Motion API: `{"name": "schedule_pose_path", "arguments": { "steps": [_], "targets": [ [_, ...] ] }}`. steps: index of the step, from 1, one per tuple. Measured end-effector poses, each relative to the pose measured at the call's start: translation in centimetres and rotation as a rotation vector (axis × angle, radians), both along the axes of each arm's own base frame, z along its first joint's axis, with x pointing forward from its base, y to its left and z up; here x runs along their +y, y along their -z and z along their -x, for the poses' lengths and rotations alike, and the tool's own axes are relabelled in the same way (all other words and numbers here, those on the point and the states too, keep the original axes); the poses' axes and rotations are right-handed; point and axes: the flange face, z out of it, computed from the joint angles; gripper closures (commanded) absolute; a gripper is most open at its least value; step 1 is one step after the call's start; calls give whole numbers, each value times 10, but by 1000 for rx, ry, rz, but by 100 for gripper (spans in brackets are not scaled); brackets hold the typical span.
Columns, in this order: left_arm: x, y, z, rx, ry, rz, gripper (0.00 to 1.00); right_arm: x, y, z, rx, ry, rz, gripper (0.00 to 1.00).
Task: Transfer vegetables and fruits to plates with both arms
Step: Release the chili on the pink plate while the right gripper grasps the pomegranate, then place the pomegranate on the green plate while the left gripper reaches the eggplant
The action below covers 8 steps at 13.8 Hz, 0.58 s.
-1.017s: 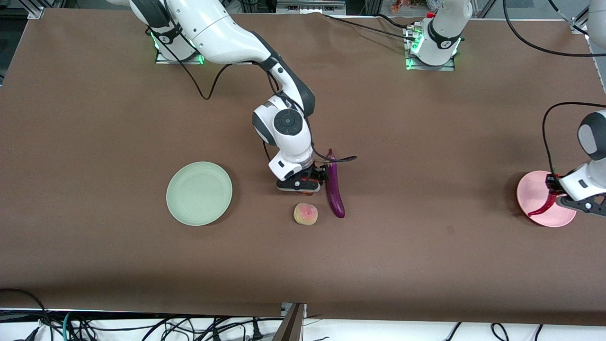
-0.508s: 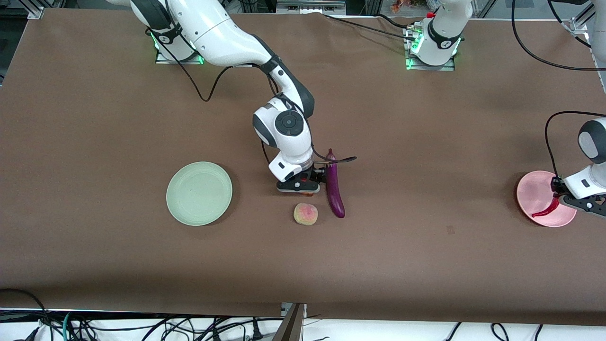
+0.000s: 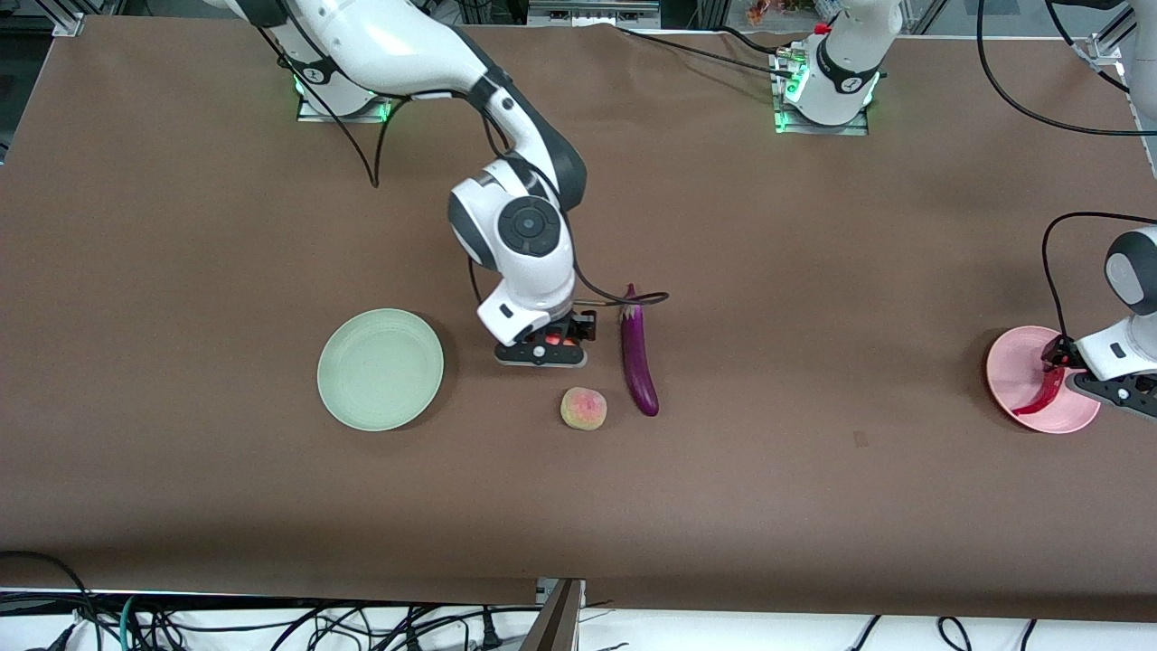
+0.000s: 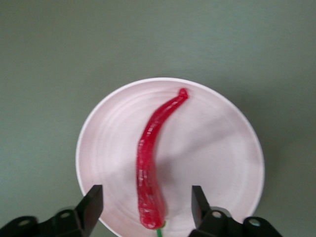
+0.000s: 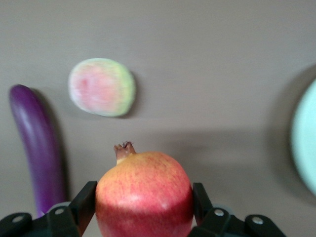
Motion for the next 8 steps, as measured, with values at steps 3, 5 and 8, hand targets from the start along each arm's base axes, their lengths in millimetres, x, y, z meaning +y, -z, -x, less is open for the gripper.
{"name": "schedule_pose_path", "arguments": {
  "steps": [3, 5, 8],
  "targets": [
    [-65, -42, -11, 100, 39, 90, 0, -112, -12, -49, 62, -143, 42, 69],
    [-110, -63, -17, 110, 59, 169, 0, -188, 1, -72, 106, -189, 51, 68],
    [-185, -61, -26, 125, 55, 276, 0, -241, 35, -81, 115, -184, 47, 60]
  ]
}}
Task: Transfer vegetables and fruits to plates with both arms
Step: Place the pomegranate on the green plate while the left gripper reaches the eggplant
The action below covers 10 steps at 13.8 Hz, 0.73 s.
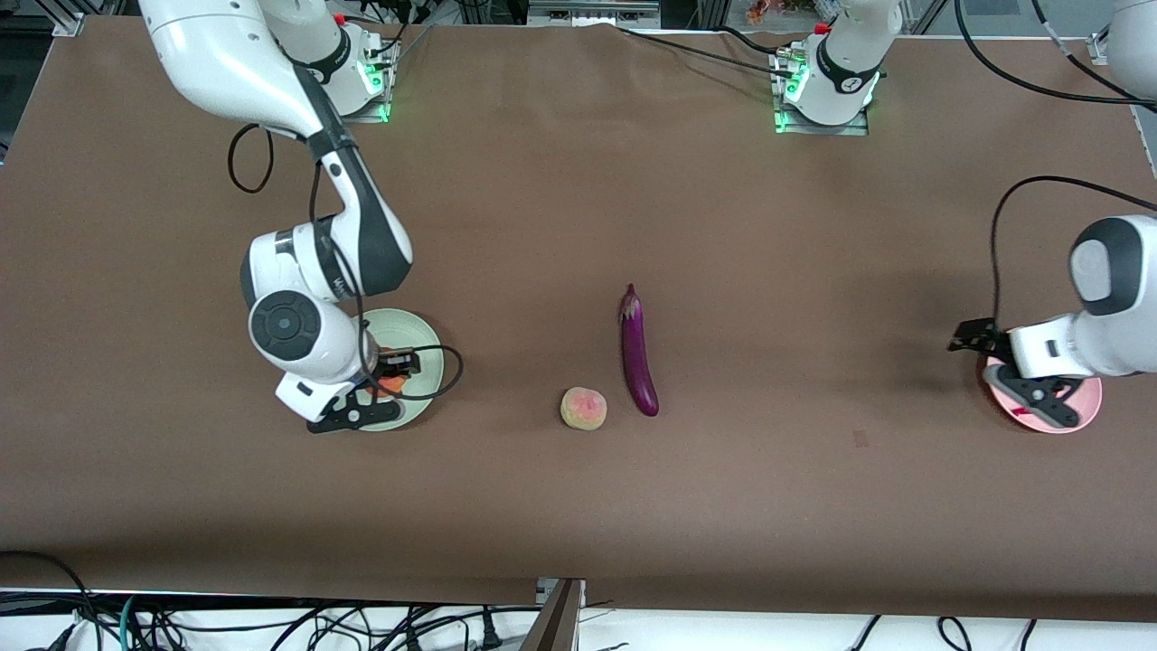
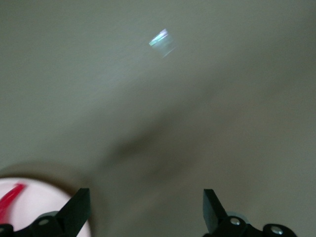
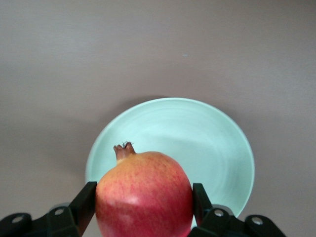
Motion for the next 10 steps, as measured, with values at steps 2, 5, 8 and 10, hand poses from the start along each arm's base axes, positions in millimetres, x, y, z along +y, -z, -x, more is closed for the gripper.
{"name": "schedule_pose_path", "arguments": {
  "steps": [2, 5, 8, 10],
  "targets": [
    [-72, -2, 0, 56, -74, 7, 0, -15, 29, 3, -13, -2, -4, 44],
    [-198, -11, 8, 87, -227, -28, 0, -36, 58, 7, -12, 2, -4, 8],
    [-319, 6, 25, 30, -392, -47, 0, -39, 58, 7, -17, 4, -6, 8],
    [-374, 31, 34, -30, -481, -25, 0, -35, 52, 6, -27, 8, -12, 8]
  ]
}}
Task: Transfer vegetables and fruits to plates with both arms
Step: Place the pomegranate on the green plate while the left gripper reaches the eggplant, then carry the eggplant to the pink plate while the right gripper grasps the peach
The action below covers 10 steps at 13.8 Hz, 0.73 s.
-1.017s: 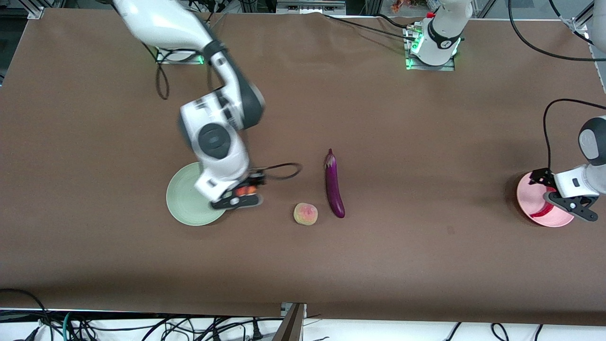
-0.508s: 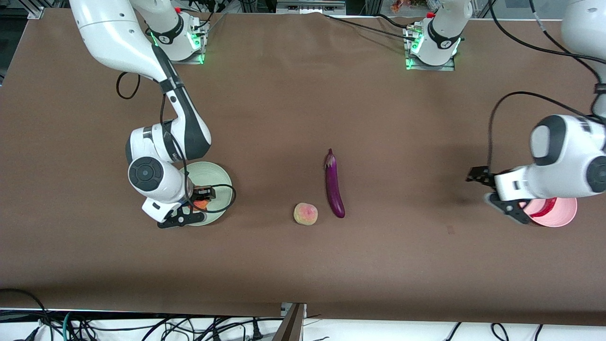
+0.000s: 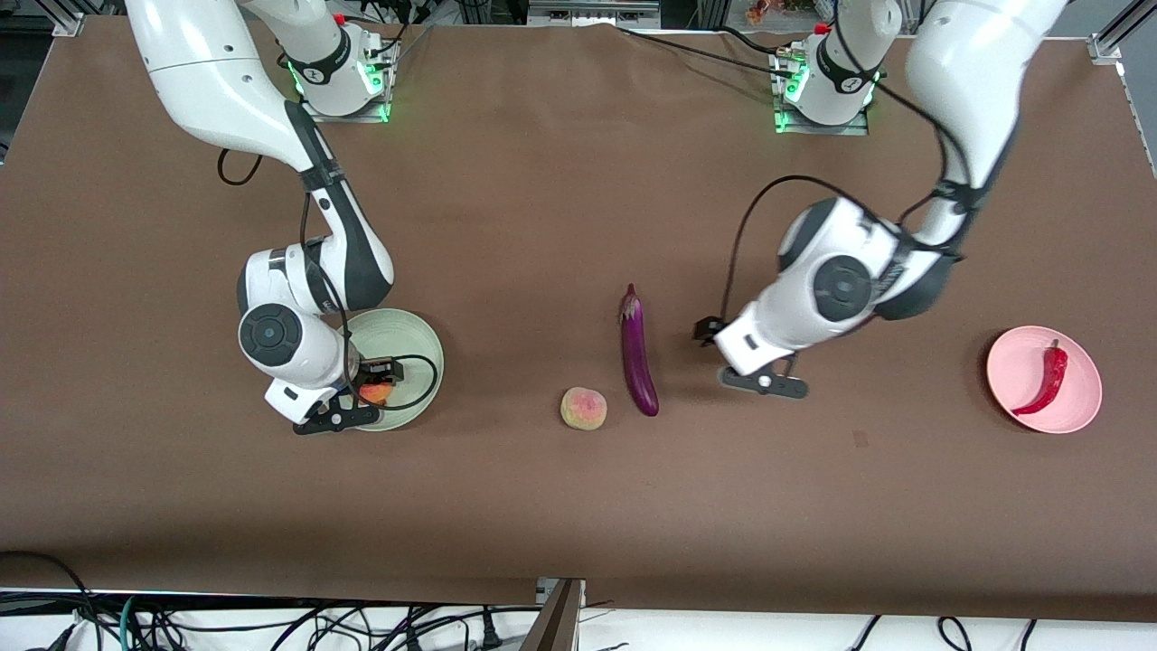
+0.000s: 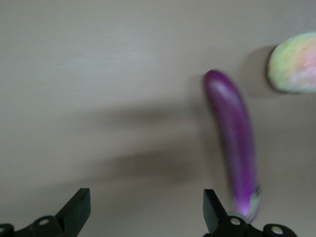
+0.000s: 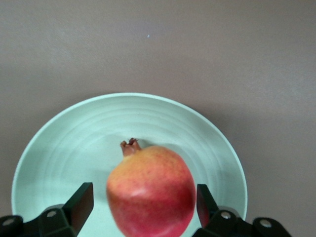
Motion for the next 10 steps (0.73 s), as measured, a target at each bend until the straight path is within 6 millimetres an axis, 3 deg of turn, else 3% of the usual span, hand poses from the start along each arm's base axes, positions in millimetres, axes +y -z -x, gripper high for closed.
{"name": "schedule_pose_path", "arguments": {
  "steps": [3, 4, 5, 6, 7, 9, 10],
  "targets": [
    [-52, 32, 9, -60, -215, 69, 0, 23, -25, 0, -14, 74, -20, 8],
    [-65, 44, 14, -62, -266, 89, 0, 41, -40, 1, -14, 109, -30, 8],
    [-74, 56, 19, -64, -284, 90, 6, 62, -53, 3, -18, 139, -40, 8],
    [-79, 69, 23, -71, -285, 76, 33, 83, -62, 6, -26, 163, -49, 8],
    [-84, 81, 28, -71, -284, 60, 52, 102, -68, 11, -34, 182, -55, 8],
    [-94, 94, 34, -78, -297, 63, 65, 138, -70, 22, -45, 229, -63, 8],
    [-97, 95, 35, -81, -311, 70, 86, 157, -69, 26, -54, 255, -69, 8]
  ]
}}
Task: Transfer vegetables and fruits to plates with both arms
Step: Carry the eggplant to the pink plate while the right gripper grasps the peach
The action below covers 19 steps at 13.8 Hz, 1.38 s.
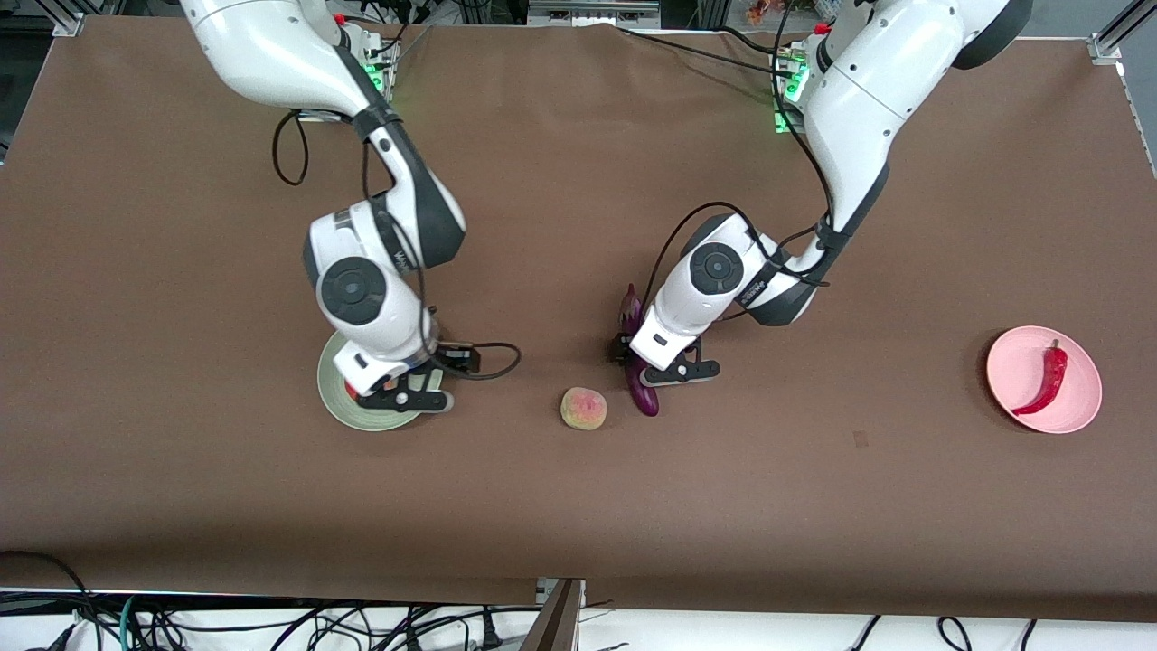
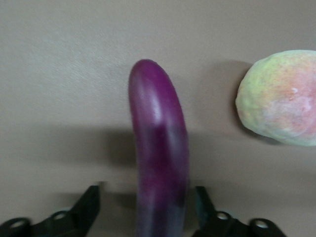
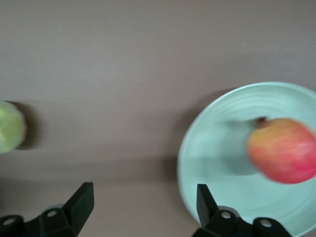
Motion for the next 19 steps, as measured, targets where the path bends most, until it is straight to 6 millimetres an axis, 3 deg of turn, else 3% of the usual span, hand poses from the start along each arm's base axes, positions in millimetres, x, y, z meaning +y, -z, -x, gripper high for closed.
{"name": "schedule_pose_path", "arguments": {
  "steps": [1, 3, 6, 9, 11, 13, 16, 19],
  "targets": [
    [0, 1, 0, 0, -10, 1, 99, 17, 0, 2, -15, 21, -9, 8],
    [3, 1, -2, -2, -21, 0, 100, 40, 3, 0, -65, 48, -40, 8],
    [12, -3, -7, 10, -40, -19, 100, 67, 22, -1, -144, 93, -100, 8],
    [45, -32, -11, 132, -54, -172, 100, 102, 41, 4, -205, 141, -164, 8],
    [83, -64, -18, 195, -51, -263, 100, 125, 49, 4, -251, 162, -214, 8],
    [130, -84, -26, 256, 2, -321, 100, 147, 62, 9, -297, 158, -264, 8],
    [212, -86, -44, 308, 166, -364, 100, 159, 91, 15, -326, 131, -274, 8],
    [304, -82, -59, 335, 369, -441, 99, 156, 101, 13, -342, 106, -247, 8]
  ]
}}
